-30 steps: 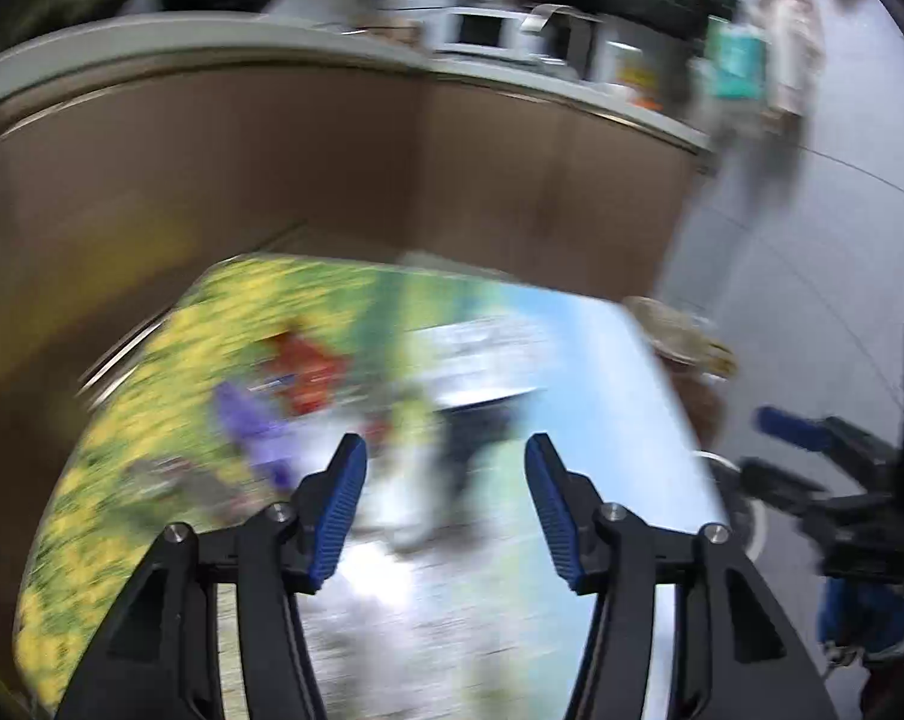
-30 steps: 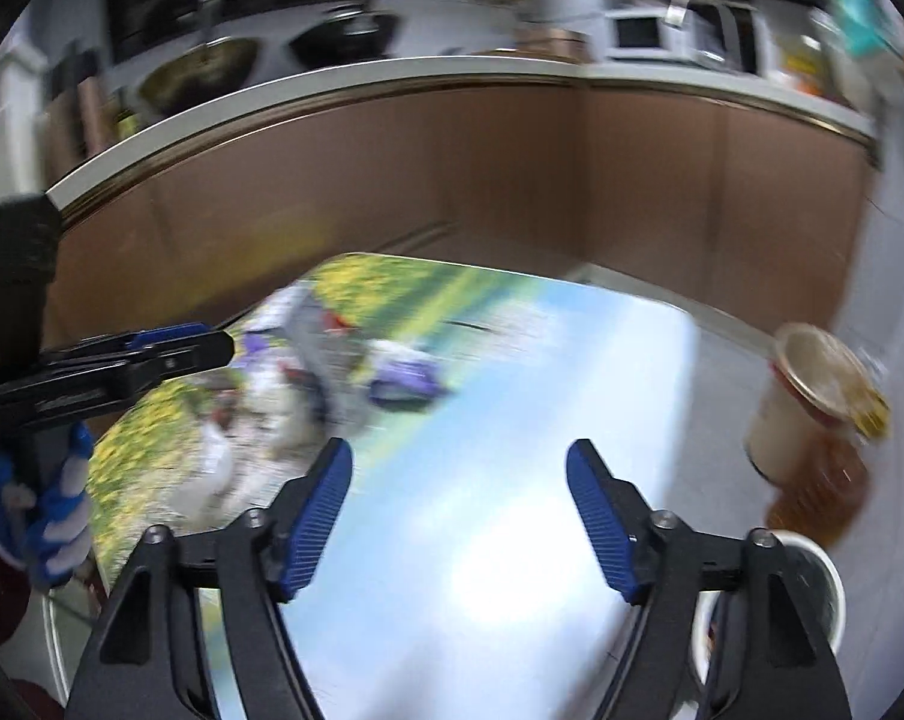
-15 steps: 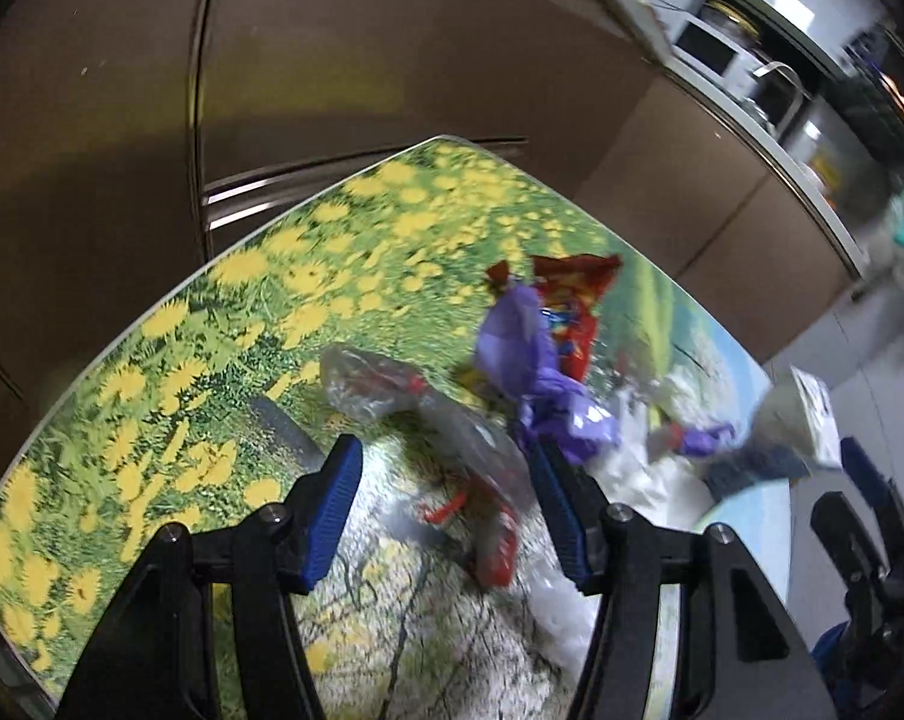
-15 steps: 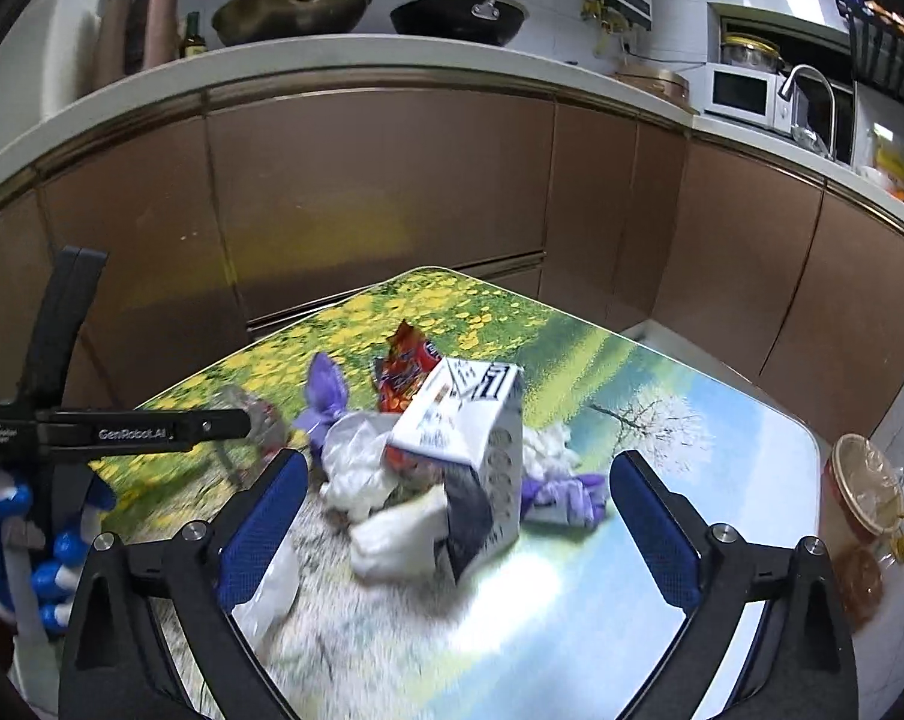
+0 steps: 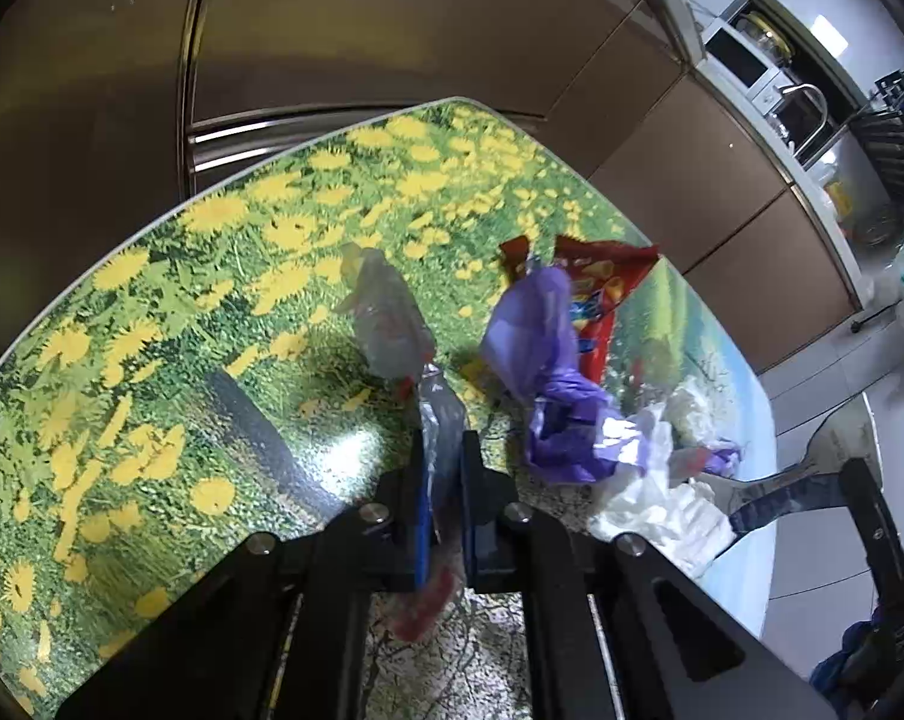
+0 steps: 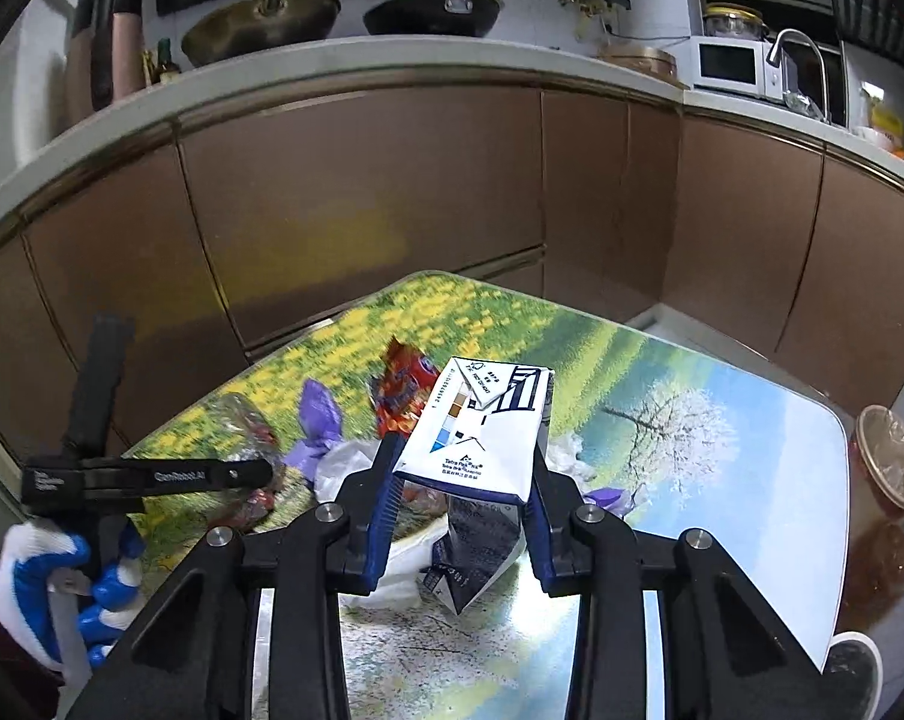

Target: Collect trash

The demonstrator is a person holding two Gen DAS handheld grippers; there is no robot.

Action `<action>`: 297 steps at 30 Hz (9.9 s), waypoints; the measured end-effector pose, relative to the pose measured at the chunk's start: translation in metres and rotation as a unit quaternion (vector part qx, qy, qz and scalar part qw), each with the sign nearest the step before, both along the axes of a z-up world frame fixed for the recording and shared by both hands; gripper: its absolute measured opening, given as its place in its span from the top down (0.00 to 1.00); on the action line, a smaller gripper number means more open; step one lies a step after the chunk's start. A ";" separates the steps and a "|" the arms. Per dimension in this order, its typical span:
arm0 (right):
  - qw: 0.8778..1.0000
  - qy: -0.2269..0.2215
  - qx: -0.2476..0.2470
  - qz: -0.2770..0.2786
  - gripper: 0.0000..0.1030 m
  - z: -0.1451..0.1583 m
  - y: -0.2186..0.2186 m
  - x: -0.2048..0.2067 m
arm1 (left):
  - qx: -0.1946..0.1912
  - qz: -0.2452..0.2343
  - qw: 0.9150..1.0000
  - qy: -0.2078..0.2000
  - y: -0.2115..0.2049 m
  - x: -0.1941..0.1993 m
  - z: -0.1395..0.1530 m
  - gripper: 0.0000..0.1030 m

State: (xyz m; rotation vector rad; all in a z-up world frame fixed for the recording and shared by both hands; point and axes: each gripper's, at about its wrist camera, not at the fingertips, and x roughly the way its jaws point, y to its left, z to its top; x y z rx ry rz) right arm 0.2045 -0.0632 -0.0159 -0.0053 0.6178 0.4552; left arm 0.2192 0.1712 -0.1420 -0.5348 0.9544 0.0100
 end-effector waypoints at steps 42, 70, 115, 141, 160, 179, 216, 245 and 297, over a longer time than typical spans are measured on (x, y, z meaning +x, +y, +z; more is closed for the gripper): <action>0.920 0.065 0.010 -0.385 0.74 -0.094 -0.422 -0.089 | 0.061 -0.469 0.881 -0.004 -0.565 -0.022 0.016 0.90; 0.937 0.026 0.013 -0.348 0.54 -0.052 -0.399 -0.097 | 0.037 -0.411 0.908 -0.078 -0.505 -0.029 0.064 0.61; 0.986 0.118 -0.047 0.104 0.45 -0.063 0.007 -0.007 | -0.003 -0.135 0.990 0.030 -0.084 0.020 -0.002 0.56; 0.981 0.130 -0.082 0.116 0.93 -0.094 0.019 0.003 | 0.000 -0.160 0.987 -0.024 -0.082 -0.009 0.027 0.86; 0.999 0.042 -0.020 0.004 0.94 -0.004 -0.125 -0.096 | 0.153 -0.223 0.952 -0.143 -0.198 -0.096 0.109 0.87; 0.967 0.090 0.016 -0.240 0.94 -0.062 -0.352 -0.133 | 0.187 -0.429 0.875 -0.123 -0.459 -0.088 0.080 0.87; 0.924 0.154 0.006 -0.349 0.54 -0.155 -0.435 -0.102 | 0.146 -0.457 0.868 -0.132 -0.588 -0.036 0.021 0.51; 0.980 0.035 -0.029 -0.193 0.43 0.005 -0.244 -0.107 | 0.167 -0.290 0.911 -0.241 -0.347 -0.087 0.130 0.40; 0.990 0.108 -0.082 0.029 0.63 -0.091 -0.017 0.070 | 0.110 -0.084 0.990 -0.004 -0.075 0.059 -0.006 0.63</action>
